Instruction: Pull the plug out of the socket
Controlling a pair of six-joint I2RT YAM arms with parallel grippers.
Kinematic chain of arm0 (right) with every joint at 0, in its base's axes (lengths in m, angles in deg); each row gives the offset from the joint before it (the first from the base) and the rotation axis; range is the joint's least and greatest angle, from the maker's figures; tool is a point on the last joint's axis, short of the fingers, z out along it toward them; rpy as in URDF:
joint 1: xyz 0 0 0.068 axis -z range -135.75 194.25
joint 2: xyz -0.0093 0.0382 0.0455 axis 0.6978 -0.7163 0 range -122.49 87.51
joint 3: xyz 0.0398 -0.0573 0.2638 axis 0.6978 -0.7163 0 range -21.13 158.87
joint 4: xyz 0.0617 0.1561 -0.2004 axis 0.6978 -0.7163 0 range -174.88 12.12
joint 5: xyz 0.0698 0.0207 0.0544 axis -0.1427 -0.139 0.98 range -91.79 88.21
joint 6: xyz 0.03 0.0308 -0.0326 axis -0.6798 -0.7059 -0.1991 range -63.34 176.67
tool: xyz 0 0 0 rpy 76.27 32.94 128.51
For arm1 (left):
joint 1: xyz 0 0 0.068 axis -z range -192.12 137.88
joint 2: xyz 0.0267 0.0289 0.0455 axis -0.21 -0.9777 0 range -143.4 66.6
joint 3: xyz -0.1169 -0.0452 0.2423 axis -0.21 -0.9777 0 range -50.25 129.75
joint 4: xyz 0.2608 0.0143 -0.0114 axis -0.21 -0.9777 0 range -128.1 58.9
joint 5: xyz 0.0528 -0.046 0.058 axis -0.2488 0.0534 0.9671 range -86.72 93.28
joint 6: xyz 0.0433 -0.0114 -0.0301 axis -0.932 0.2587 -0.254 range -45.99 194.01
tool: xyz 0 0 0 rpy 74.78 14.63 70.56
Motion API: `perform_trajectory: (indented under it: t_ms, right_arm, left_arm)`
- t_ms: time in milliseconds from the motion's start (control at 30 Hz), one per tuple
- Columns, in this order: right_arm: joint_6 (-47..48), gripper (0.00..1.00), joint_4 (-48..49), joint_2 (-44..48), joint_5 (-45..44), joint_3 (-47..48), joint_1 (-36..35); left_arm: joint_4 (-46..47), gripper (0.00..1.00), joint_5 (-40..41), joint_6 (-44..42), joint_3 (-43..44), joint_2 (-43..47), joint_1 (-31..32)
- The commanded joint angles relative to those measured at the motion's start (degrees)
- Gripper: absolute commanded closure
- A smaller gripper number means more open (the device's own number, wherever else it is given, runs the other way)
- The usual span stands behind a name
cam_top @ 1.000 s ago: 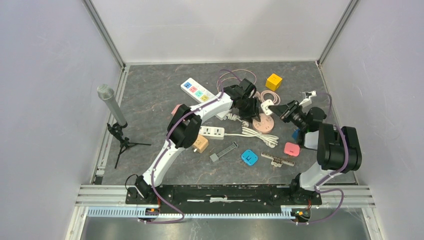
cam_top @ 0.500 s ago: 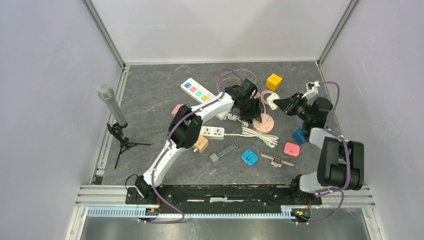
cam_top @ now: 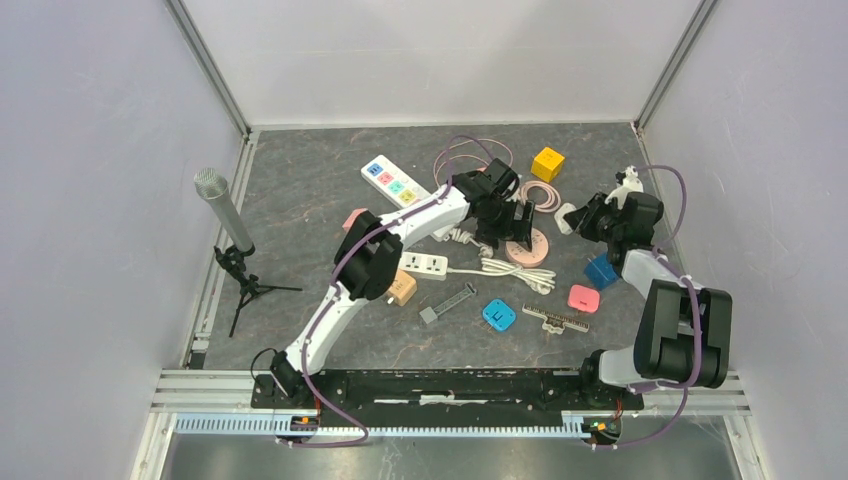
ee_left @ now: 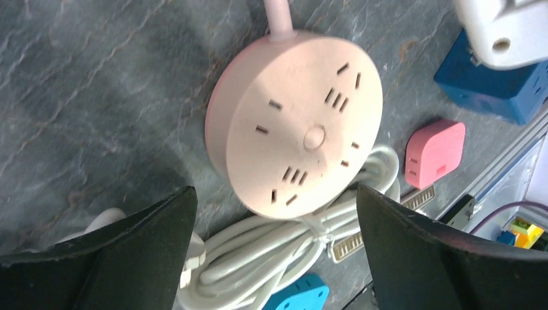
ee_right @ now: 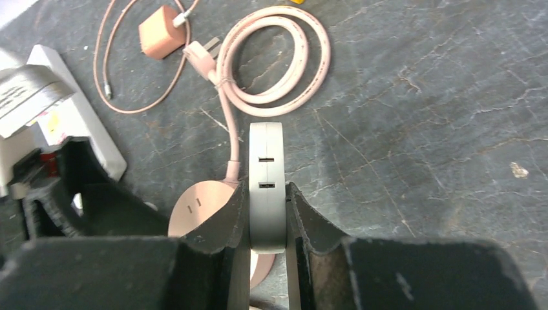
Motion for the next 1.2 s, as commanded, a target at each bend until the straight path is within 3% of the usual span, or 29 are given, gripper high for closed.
perform_trajectory:
  t_ms: [0,500,733,900,1167]
  right_arm:
    - [1.9,0.96,-1.7,-1.1,-3.6,4.0,0.2]
    - [0.0,0.66,-3.5,-9.3,1.8,7.9,1.1]
    - [0.0,0.48,-4.5,-10.7,1.9,8.9,3.3]
    - [0.4,0.45,-5.8,-9.8,0.1,9.2,3.9]
    - [1.4,0.38,-10.1,-6.1,-6.3,9.7,3.9]
  left_arm:
    - [-4.0,0.0,3.3,-5.5,-2.8,7.4,-0.8]
    - [-3.9,0.0,9.7,-11.9,-8.2,24.7,-2.0]
    - [1.5,0.0,11.3,-8.4,-18.9,34.7,-6.5]
    - [8.8,0.0,11.6,-4.7,-29.3,42.8,-11.7]
    - [5.5,0.0,17.6,-7.2,-31.7,49.5,-15.7]
